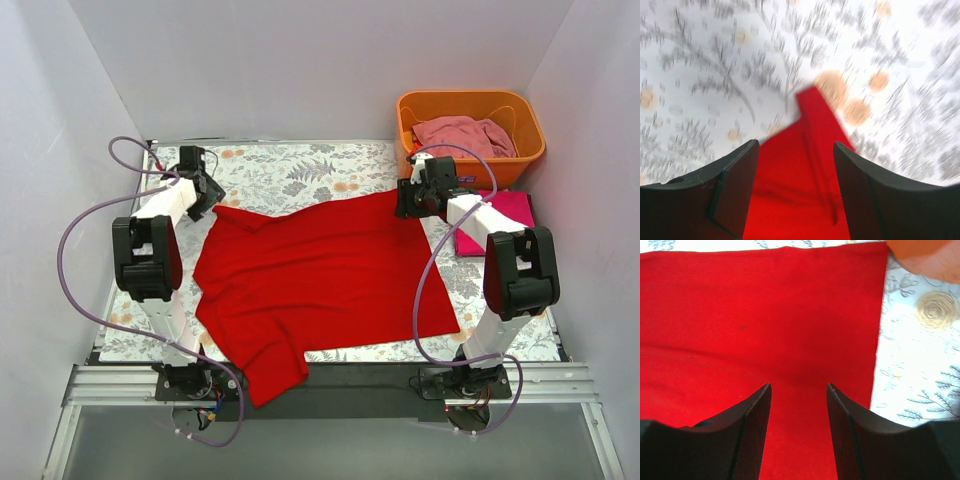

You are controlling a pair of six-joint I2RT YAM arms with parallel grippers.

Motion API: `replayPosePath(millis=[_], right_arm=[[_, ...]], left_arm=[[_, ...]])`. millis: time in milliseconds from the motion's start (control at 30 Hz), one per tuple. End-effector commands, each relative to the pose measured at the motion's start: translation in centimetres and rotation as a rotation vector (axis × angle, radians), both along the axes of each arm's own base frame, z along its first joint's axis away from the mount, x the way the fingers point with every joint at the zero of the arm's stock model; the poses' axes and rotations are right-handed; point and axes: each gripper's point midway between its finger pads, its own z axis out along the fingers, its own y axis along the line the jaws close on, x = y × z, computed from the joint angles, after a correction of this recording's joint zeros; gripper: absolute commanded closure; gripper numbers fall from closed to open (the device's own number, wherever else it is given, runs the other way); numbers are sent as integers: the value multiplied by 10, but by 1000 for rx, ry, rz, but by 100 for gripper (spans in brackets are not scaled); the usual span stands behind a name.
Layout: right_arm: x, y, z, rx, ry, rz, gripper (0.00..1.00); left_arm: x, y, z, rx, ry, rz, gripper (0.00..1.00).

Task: Fold and stack the t-shirts
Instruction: Flatten the tshirt out

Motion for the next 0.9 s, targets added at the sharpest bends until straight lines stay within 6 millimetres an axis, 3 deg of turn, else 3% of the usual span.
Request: replayPosePath(millis=[0, 233, 667, 867], right_arm=[[3, 11, 25, 23, -63, 41, 45], [-3, 18, 20, 38, -48, 58, 45], [-9, 22, 17, 54, -42, 69, 45], [-10, 22, 15, 56, -40, 71, 45]], left_arm=[[22, 18, 4, -44, -48, 81, 40], [37, 12, -18, -112, -10, 73, 42], [25, -6, -43, -213, 68, 74, 52], [24, -3, -52, -203, 79, 86, 58]])
